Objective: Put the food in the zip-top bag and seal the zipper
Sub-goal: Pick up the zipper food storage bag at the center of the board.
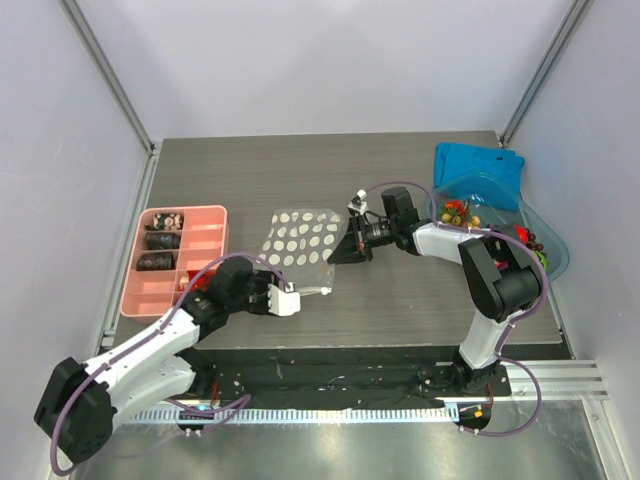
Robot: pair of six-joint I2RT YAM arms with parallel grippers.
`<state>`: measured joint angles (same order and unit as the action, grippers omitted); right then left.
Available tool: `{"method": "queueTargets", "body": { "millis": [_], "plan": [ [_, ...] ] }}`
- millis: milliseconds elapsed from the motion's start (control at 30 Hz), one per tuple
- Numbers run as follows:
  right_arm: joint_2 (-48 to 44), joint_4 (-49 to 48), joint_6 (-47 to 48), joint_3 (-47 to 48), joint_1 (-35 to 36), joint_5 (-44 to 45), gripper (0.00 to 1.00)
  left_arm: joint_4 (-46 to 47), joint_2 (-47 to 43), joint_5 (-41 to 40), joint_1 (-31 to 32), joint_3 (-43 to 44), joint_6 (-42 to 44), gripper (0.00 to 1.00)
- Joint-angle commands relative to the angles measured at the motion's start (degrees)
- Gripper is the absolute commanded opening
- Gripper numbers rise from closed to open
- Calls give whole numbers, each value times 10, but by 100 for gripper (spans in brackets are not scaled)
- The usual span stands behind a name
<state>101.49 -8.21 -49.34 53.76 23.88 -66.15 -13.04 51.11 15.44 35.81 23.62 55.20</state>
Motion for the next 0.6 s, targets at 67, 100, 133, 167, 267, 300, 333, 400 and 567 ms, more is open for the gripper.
{"method": "queueTargets", "body": {
  "millis": [67,100,133,167,267,300,333,400,567],
  "plan": [
    [-30,-17,-8,-1,-1,-18,1,92,19,-24,4,1,-25,50],
    [-27,-17,-8,0,-1,-19,1,100,20,-25,4,1,-28,49],
    [-25,-17,-9,1,-1,-20,1,102,22,-26,4,4,-32,47],
    [-24,-17,-9,4,-1,-21,1,102,24,-26,4,7,-45,45],
    [-17,-14,-9,13,-1,-22,1,96,33,-28,9,37,-85,33],
    [-13,-11,-8,16,-1,-24,1,87,37,-27,13,48,-112,29],
    [-7,-10,-8,27,-1,-25,1,69,44,-26,15,73,-122,21],
    [1,1,-4,39,-1,-30,1,47,70,-29,21,99,-152,13],
    [30,52,42,102,-1,-25,2,-29,107,-27,31,176,-201,0]
  ]
}}
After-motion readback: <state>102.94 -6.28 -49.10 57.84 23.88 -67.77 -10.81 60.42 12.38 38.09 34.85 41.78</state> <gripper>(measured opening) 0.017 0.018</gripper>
